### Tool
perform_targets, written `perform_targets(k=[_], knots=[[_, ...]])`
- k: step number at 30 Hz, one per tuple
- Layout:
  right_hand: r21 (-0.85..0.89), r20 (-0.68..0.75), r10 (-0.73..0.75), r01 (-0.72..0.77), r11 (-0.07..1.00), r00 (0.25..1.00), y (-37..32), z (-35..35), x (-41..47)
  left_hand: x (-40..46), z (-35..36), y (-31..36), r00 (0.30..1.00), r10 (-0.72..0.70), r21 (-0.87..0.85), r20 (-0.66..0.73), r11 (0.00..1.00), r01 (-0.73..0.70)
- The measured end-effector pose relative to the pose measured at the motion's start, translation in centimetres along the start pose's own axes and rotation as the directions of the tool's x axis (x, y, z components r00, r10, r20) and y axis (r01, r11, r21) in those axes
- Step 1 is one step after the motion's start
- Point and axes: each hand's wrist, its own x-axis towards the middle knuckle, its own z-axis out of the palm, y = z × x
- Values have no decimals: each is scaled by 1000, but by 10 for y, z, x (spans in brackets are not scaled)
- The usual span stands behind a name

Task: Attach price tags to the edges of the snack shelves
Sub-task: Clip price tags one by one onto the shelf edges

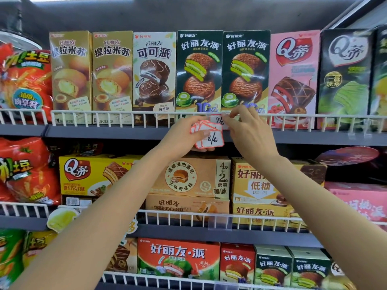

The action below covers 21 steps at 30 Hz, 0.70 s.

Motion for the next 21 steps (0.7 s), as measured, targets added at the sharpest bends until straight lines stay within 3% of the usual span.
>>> perform_targets(k=[2,6,14,21], knots=[[250,105,153,-175,952,983,-5,-10,1,-2,3,2,999,5,13,-54,1000,-4],[678,300,317,-434,593,900,-12,-31,-1,-18,8,3,990,9,7,-139,1000,-9],[798,444,220,-495,344,869,-66,-32,-14,-73,-20,1,964,-68,-35,-258,997,61],[889,379,153,-404,214,913,-171,-28,15,-126,-94,-13,898,-137,-192,-418,980,60]])
